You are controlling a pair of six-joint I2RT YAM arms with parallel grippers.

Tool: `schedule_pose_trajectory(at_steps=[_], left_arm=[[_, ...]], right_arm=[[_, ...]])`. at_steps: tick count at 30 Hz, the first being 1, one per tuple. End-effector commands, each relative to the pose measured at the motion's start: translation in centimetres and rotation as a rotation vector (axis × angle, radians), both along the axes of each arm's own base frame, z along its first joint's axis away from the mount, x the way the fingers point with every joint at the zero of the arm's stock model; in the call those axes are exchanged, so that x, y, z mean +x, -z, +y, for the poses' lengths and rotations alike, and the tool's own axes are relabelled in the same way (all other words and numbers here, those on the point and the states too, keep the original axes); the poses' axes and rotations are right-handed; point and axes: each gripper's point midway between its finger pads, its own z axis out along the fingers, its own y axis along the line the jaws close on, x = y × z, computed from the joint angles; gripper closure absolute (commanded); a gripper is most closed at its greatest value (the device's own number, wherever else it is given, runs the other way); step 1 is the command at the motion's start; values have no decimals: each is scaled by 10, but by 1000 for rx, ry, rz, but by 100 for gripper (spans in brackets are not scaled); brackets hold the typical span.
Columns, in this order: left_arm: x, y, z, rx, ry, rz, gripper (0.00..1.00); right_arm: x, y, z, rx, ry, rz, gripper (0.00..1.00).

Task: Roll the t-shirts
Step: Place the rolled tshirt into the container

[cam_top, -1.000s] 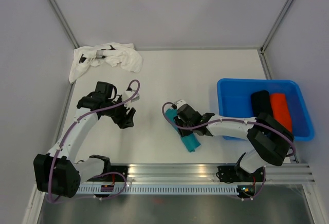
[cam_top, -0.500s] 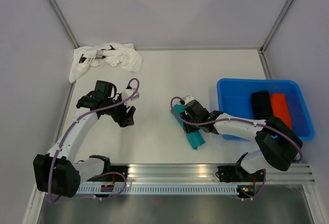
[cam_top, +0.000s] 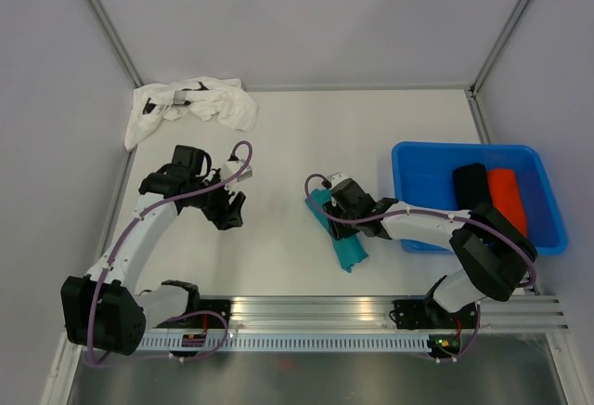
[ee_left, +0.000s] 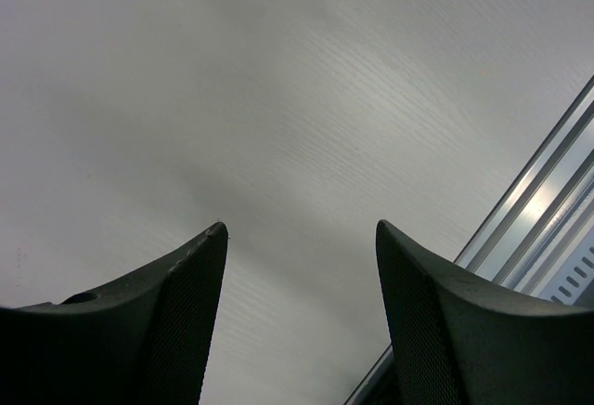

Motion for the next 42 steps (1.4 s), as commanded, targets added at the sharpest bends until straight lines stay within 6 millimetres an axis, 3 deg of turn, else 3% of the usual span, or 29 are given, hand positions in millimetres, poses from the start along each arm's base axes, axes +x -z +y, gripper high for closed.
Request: schedule_pose_trajectory(at_steps=[1,3,7,14,22,25,28,34,41,42], left_arm=[[7,-9,-9,-53,1,-6,29],[7,-4,-9,-48,-6,21,29],[6,1,-10,-50,-2,44,29],[4,-1,-10,-55,2,32,29],[3,0,-10,-54,9,31,29],[4,-2,-11,-59,10,28,29],[3,-2,-10,-57,9,25,29],[2,0,-9,-53,11,26,29],[2,0,-9,-54,11,25,29],[2,0,-9,-53,10,26,29]], right_arm=[[-2,-1,21,95,-42,20,61],[-2,-1,25,114,-51,20,56],[3,8,10,-24,-3,-12,37],[7,12,24,-196,-1,-83,16],[19,13,27,-317,2,-140,13],[22,14,44,-306,-32,-143,12],[17,22,48,-304,-57,-120,13],[5,36,35,-326,-50,-88,21],[3,25,34,-315,-59,-117,38],[4,23,34,-317,-59,-123,48]])
